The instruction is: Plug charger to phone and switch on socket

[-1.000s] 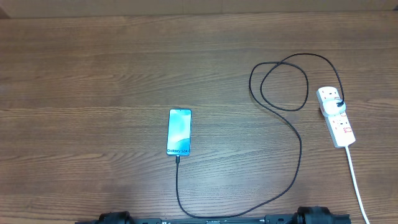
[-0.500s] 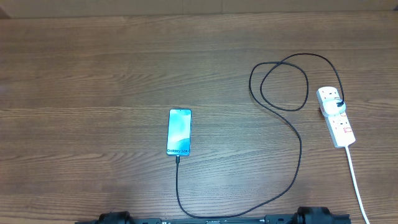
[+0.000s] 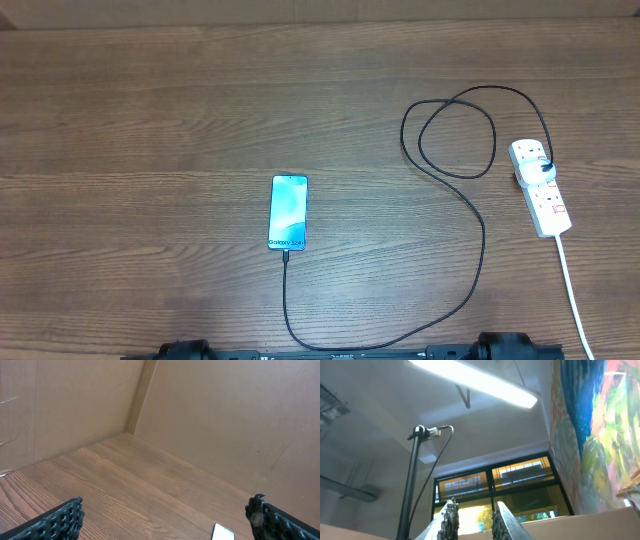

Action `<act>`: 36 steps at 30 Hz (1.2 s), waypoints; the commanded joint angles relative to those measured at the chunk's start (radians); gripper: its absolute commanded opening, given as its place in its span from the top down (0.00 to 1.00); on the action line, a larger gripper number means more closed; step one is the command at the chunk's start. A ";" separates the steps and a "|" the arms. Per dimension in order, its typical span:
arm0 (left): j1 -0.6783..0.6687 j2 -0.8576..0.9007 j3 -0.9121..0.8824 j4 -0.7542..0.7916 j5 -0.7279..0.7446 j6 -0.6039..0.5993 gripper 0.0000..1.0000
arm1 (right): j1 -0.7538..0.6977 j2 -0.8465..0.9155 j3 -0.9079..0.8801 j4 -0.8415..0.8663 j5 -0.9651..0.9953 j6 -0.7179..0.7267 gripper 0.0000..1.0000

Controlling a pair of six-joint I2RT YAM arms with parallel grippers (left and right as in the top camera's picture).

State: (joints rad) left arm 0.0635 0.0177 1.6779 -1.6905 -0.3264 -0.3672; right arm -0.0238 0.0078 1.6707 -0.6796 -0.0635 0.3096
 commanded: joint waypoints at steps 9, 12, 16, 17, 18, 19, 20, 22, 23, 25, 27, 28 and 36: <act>0.002 -0.013 0.000 0.002 -0.006 -0.003 0.00 | -0.051 -0.003 -0.031 0.006 0.021 0.003 0.55; 0.002 -0.013 0.000 0.002 -0.006 -0.003 0.00 | -0.072 -0.003 -0.067 0.021 0.018 0.045 0.26; 0.002 -0.013 0.000 0.002 -0.006 -0.003 0.00 | -0.105 -0.003 -0.087 0.019 0.018 0.116 0.00; 0.002 -0.013 0.000 0.002 -0.006 -0.003 0.00 | -0.111 -0.003 -0.087 0.019 0.017 0.130 0.00; 0.002 -0.013 0.000 0.002 -0.006 -0.003 0.01 | -0.112 -0.003 -0.087 0.019 0.017 0.146 0.00; 0.002 -0.013 0.000 0.002 -0.006 -0.003 0.00 | -0.108 -0.003 -0.087 0.017 0.006 0.164 0.00; 0.002 -0.013 0.000 0.002 -0.006 -0.003 0.00 | -0.097 -0.003 -0.087 0.016 -0.004 0.171 0.00; 0.002 -0.013 0.000 0.002 -0.005 -0.003 0.00 | -0.065 -0.003 -0.087 0.016 -0.040 0.169 0.00; 0.002 -0.013 0.000 0.002 -0.006 -0.003 0.00 | -0.048 -0.003 -0.087 0.016 -0.043 0.170 0.00; 0.002 -0.013 0.000 0.002 -0.006 -0.003 0.00 | -0.019 -0.003 -0.087 0.016 -0.042 0.169 0.00; 0.002 -0.013 0.000 0.002 -0.006 -0.003 0.01 | 0.000 -0.003 -0.087 0.016 -0.038 0.169 0.00; 0.002 -0.013 0.000 0.002 -0.006 -0.003 0.00 | 0.004 -0.003 -0.087 0.016 -0.024 0.169 0.00; 0.002 -0.013 0.000 0.002 -0.006 -0.003 0.00 | -0.008 -0.002 -0.109 0.018 0.224 0.159 0.00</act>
State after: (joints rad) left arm 0.0635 0.0177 1.6779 -1.6901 -0.3264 -0.3672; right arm -0.0284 0.0078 1.5822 -0.6548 0.0635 0.4671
